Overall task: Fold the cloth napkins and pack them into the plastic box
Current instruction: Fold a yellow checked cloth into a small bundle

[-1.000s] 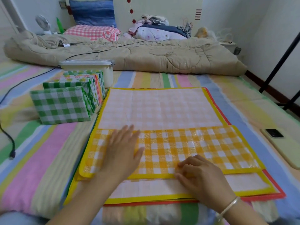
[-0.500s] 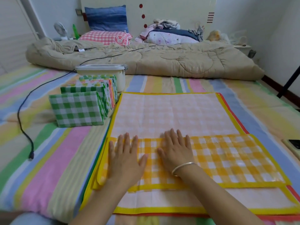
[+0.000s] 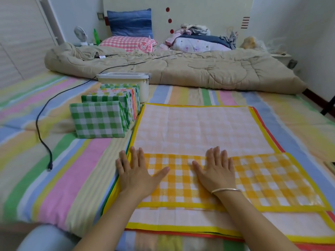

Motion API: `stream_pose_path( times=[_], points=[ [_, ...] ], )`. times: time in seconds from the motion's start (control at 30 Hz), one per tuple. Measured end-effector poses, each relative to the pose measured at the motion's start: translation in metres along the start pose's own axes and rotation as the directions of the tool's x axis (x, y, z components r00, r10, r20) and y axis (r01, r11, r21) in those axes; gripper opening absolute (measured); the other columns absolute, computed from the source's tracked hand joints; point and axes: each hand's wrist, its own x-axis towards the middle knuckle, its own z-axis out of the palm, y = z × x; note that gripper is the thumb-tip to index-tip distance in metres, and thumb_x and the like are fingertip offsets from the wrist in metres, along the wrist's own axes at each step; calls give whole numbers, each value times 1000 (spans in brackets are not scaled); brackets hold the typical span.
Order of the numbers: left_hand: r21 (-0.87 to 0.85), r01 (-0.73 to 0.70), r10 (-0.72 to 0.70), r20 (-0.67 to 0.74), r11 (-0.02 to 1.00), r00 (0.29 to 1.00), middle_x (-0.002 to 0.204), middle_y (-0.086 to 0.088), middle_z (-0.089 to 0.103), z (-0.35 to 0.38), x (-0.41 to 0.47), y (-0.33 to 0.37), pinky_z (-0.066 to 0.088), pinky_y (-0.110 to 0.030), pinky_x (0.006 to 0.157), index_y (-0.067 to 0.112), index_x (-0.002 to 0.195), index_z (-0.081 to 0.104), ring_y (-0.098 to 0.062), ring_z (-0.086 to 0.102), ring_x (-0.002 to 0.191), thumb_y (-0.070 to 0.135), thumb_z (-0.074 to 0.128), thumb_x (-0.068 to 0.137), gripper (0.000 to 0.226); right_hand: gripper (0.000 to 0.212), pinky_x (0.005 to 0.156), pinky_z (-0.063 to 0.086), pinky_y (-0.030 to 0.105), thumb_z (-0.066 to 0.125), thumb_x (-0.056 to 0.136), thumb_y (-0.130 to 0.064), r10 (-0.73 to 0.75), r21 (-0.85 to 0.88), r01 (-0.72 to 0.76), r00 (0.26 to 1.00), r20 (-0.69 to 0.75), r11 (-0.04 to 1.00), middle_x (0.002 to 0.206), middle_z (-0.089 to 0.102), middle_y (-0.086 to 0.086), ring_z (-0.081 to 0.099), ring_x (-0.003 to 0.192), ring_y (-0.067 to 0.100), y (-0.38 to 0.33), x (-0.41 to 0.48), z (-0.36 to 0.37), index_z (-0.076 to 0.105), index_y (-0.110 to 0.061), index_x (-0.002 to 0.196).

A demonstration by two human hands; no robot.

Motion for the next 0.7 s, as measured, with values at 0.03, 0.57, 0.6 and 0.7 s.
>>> stream_pose_path(
  times=[0.03, 0.57, 0.6, 0.7],
  points=[
    [-20, 5, -5, -11, 1000, 1000, 162, -7, -27, -2, 0, 0, -14, -52, 120, 19, 155, -19, -35, -28, 148, 92, 2, 72, 113, 87, 120, -10, 45, 14, 91, -73, -3, 0, 3, 1000, 0, 1000, 162, -17, 3, -19, 148, 25, 0, 0, -1, -7, -19, 156],
    [-357, -127, 195, 160, 925, 968, 91, 8, 54, -84, 64, -52, 41, -25, 70, 16, 84, 52, -11, 56, 85, 58, 75, 78, 49, 88, 120, -10, 46, 15, 91, -72, -19, -12, 19, 1000, -24, 1000, 162, -18, 3, -20, 148, 24, 1, -2, 1, -10, -17, 155],
    [-360, -77, 164, 219, 930, 962, 73, 7, 51, -84, 64, -55, 37, -24, 61, 17, 75, 47, -10, 51, 66, 60, 74, 77, 51, 88, 120, -10, 46, 15, 91, -72, -18, -11, 18, 1000, -25, 1000, 162, -18, 3, -19, 148, 24, 2, -1, 2, -9, -17, 155],
    [-364, -25, 122, 245, 931, 962, 60, -3, 45, -76, 64, -64, 34, -27, 54, 13, 71, 48, -16, 41, 52, 56, 77, 76, 52, 87, 120, -10, 45, 15, 92, -72, -23, 6, 23, 1000, -15, 1000, 162, -18, 3, -19, 148, 23, 2, -1, 1, -9, -18, 155]
  ],
)
